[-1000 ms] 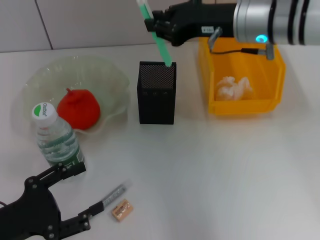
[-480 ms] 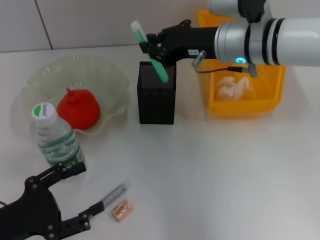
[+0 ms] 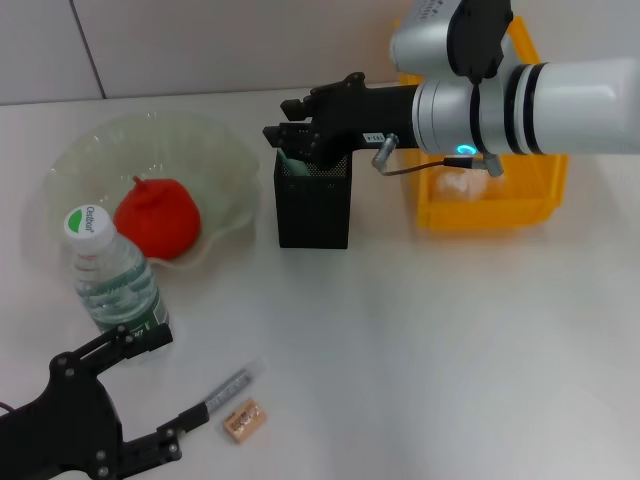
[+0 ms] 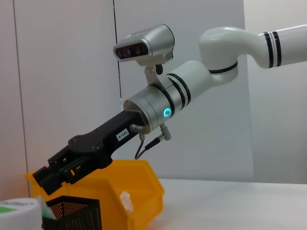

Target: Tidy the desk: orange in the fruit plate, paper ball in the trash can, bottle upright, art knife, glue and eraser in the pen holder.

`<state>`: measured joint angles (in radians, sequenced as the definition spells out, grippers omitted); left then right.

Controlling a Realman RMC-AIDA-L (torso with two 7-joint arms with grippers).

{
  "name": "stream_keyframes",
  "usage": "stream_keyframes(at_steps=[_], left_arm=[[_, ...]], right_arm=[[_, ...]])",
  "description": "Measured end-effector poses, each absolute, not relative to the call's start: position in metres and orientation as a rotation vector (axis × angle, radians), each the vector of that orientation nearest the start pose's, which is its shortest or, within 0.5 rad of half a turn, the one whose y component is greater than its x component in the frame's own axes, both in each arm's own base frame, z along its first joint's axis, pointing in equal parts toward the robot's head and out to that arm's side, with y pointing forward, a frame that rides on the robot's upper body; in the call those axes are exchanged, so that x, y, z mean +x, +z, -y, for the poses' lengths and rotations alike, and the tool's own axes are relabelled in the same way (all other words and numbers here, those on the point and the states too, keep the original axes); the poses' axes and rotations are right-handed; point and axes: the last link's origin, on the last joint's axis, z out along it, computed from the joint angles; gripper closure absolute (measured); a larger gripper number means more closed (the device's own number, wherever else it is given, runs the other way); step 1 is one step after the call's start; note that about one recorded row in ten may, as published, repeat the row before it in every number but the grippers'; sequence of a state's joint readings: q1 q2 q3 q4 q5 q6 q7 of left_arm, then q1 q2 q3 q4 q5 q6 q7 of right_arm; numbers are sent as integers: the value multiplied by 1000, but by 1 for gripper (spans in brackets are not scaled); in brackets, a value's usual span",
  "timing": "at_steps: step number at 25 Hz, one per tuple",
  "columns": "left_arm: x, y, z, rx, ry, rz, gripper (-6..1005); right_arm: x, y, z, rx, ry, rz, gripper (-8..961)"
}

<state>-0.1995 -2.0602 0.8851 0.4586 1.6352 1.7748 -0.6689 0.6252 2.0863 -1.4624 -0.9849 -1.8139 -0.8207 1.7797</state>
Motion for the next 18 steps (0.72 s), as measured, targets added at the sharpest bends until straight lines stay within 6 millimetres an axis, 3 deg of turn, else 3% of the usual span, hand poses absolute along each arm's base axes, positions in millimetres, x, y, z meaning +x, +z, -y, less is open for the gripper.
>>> stream_keyframes(at_steps=[8, 10, 16, 18], left_arm=[[-308, -13, -208, -2562, -983, 135, 200], [-309, -13, -208, -2561, -983, 135, 200], [-310, -12, -206, -2559, -980, 140, 200], [-310, -12, -206, -2556, -980, 140, 200]], right_arm=[[137, -40, -408, -2564, 436, -368, 606], [133, -35, -406, -2555, 479, -372, 360], [120, -13, -387, -2587, 637, -334, 151], [119, -7, -377, -2615, 687, -307, 135]])
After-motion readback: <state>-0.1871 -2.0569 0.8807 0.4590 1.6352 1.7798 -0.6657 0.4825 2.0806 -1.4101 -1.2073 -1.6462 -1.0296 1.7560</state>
